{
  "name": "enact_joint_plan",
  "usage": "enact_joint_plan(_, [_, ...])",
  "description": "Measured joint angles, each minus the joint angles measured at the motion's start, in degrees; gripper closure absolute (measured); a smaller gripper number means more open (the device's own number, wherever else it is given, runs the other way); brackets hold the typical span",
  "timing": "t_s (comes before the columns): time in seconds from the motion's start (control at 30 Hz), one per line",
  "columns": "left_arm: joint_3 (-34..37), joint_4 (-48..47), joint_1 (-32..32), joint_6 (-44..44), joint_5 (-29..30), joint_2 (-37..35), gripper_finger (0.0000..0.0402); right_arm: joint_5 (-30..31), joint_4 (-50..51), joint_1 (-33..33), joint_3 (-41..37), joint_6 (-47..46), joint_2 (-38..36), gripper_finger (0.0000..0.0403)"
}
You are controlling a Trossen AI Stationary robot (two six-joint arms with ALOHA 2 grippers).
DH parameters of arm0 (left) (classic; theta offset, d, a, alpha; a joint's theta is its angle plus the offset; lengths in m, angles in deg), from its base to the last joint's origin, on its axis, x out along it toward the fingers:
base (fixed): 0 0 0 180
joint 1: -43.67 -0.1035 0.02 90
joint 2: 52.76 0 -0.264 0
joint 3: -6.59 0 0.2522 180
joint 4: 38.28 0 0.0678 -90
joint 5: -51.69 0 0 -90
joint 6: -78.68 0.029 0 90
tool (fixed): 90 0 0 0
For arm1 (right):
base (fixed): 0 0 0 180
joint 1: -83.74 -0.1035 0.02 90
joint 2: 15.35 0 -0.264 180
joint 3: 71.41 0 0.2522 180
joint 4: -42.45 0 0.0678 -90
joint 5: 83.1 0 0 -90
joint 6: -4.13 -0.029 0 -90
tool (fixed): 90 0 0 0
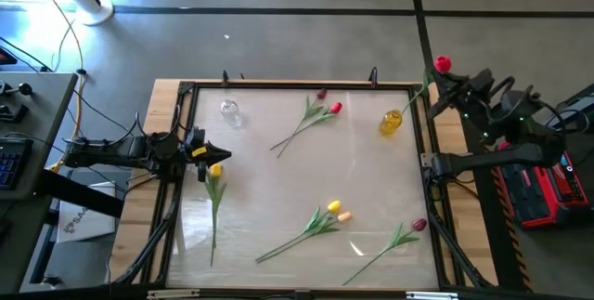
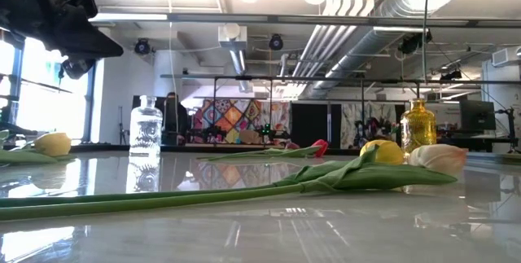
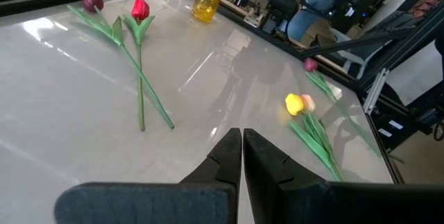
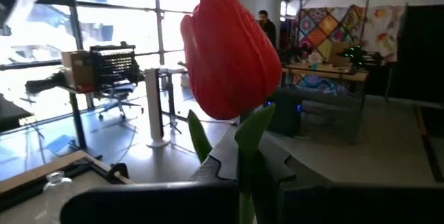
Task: Sort flowers into vase by color
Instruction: Put the bottom red tulip into the yellow vase
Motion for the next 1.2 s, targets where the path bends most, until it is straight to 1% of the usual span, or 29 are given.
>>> enact_joint_plan(0.27, [0.0,0.0,0.0,0.01,-0.01,0.0,0.0396,4.31,4.45,0.2,-0.04,-5.88,1.6,0.0403])
enact_joint_plan(0.43, [0.0,0.0,0.0,-0.05,0.0,0.0,0.0396,5.1,3.14,2.7,-0.05,-5.98,3.54,0.0403])
enact_joint_plan(0.6, [0.0,0.0,0.02,-0.02,0.0,0.0,0.0396,3.21,0.44,5.92,-0.05,-5.99,5.43,0.0403])
enact_joint_plan(0.93, [0.0,0.0,0.01,0.03,0.0,0.0,0.0396,-0.88,-1.07,11.77,-0.07,-6.6,8.74,0.0403])
enact_joint_plan(1.2, [0.0,0.0,0.0,0.03,0.0,0.0,0.0396,-3.84,-1.08,15.26,-0.09,-7.5,10.86,0.0403])
